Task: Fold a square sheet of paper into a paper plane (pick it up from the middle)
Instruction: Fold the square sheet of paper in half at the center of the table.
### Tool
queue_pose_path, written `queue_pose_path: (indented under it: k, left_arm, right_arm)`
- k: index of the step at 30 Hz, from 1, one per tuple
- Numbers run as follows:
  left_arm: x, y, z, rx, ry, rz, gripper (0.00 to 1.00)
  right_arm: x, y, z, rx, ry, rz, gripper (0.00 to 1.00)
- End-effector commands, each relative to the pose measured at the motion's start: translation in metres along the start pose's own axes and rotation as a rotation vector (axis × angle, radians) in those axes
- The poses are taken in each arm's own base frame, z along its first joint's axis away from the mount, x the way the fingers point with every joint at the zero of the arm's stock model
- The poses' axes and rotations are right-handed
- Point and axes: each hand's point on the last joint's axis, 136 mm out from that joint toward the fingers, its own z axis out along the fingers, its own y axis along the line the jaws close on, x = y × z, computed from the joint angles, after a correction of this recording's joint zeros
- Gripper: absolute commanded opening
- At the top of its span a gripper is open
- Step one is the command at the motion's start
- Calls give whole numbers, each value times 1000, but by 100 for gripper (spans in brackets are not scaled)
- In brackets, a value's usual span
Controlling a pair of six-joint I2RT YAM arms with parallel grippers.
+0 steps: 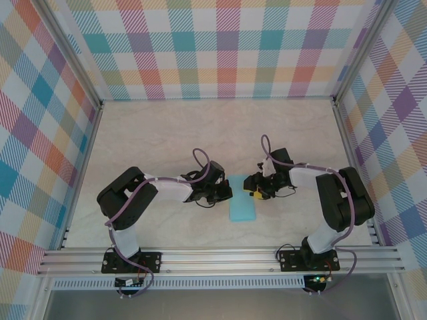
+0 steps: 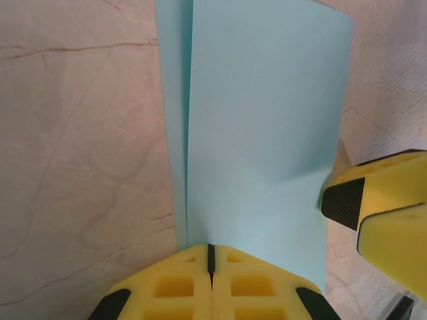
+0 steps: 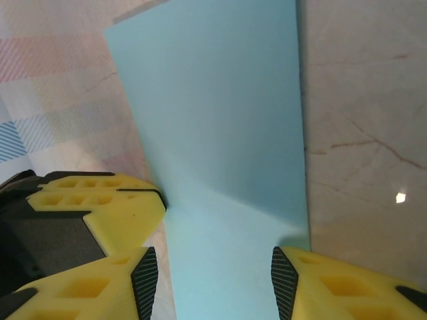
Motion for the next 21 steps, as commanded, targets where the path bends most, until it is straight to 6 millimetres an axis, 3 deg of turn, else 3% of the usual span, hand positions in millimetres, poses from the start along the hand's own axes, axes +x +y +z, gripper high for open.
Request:
queue_pose_path:
  k: [1,5,14,21]
  left_arm:
    - [28,34,8,-114,99,-12,0]
    - [27,33,9,-112,102,-10,0]
    - [29,34,11,-111,108,-7,0]
    - [29,33,11,-107,110,-7,0]
  right_arm:
    - [22,-3,-7,9,26,10,51]
    - [35,11,-9,-92,46,12,52]
    - [57,-23,3,12,82,82,52]
    - [73,4,-12,-66,78,11,54]
